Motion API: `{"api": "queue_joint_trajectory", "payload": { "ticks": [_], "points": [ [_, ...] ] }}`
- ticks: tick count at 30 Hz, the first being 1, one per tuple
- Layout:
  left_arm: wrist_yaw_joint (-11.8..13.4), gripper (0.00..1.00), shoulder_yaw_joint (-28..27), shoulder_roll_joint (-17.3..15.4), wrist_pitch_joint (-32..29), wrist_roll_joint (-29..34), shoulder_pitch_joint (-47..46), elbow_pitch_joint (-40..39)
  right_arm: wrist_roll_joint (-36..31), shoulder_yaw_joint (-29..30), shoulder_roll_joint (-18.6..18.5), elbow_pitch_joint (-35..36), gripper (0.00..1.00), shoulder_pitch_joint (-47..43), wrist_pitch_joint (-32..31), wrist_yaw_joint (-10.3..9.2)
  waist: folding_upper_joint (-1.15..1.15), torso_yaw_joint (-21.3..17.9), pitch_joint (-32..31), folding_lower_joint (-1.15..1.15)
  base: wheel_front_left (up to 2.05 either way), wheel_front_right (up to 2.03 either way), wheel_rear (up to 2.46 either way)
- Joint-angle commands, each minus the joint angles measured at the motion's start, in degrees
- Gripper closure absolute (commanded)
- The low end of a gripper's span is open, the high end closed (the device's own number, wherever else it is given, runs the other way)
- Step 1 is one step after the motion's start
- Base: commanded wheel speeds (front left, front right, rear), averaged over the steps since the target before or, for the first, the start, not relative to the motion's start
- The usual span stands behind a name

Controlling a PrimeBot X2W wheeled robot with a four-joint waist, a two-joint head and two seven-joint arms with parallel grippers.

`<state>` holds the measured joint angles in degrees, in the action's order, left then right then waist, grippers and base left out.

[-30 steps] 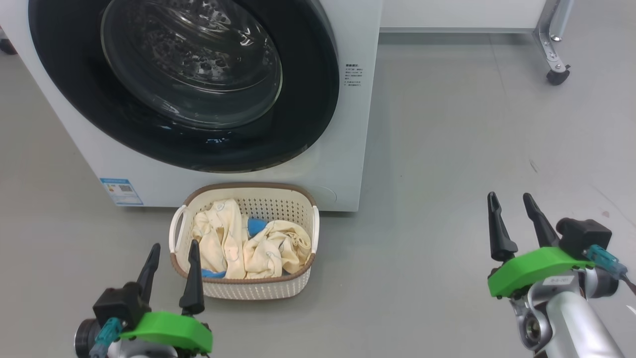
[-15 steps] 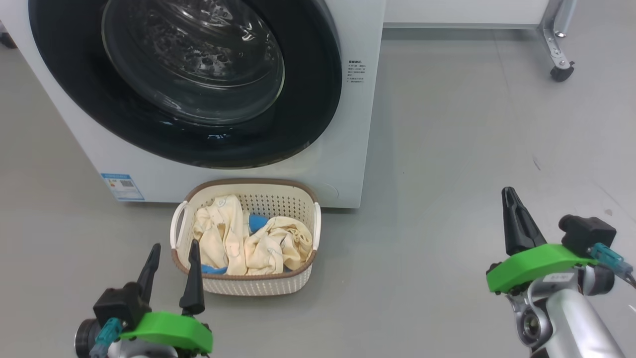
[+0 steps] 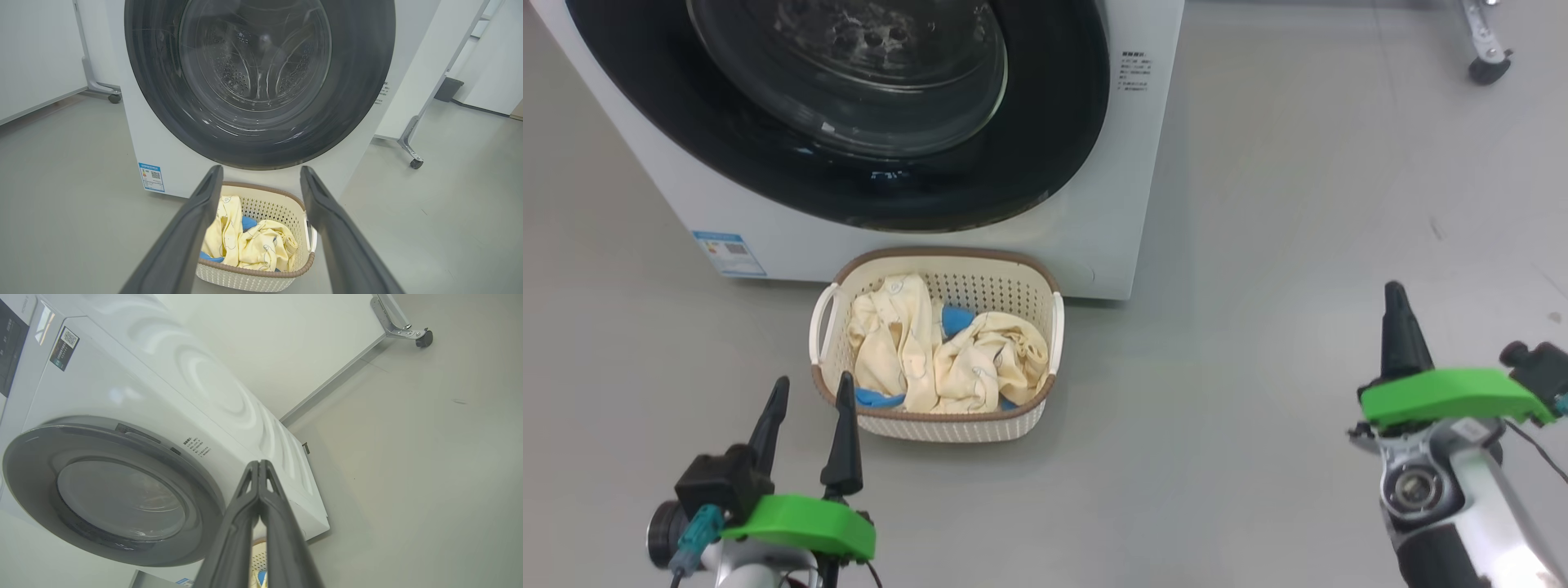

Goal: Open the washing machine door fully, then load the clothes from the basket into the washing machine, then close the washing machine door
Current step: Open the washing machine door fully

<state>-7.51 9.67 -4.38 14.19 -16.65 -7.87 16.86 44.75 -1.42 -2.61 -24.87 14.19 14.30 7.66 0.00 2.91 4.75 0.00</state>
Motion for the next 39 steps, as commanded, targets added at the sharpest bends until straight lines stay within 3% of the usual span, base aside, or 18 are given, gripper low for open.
{"api": "queue_joint_trajectory", "payload": {
  "ticks": [1, 5, 12, 22, 39],
  "points": [
    [0.02, 0.0, -1.66, -0.41, 0.81, 0.22, -3.21, -2.2, 4.72, -1.07, -0.27, 1.21, 1.0, 4.32, 0.27, -0.17, 0.0, 0.55, 1.27, 0.0, 0.0, 0.0, 0.0],
    [0.02, 0.0, -1.27, -0.24, 0.81, 0.2, -4.3, -2.65, 14.05, 0.17, -0.27, 1.22, 1.0, 7.96, -3.21, -0.17, 0.0, 1.2, 3.34, 0.0, 0.0, 0.0, 0.0],
    [0.02, 0.0, 0.37, 0.1, 0.81, -0.07, -6.81, -2.95, 22.57, 2.59, -3.92, 2.44, 1.0, 15.39, -13.16, -0.17, 0.0, 2.91, 7.78, 0.0, 0.0, 0.0, 0.0],
    [0.02, 0.0, 2.82, 0.7, 0.81, -1.12, -10.68, -3.35, 24.65, 1.47, -8.32, 2.2, 1.0, 28.47, -23.15, -0.17, 0.0, 5.79, 14.63, 0.0, 0.0, 0.0, 0.0],
    [0.02, 0.0, 5.41, 1.43, 0.81, -3.22, -16.03, -3.56, 26.59, -2.01, -8.18, -4.57, 1.0, 48.27, -35.85, -0.17, 0.0, 11.05, 22.84, 0.0, 0.0, 0.0, 0.0]
  ]
}}
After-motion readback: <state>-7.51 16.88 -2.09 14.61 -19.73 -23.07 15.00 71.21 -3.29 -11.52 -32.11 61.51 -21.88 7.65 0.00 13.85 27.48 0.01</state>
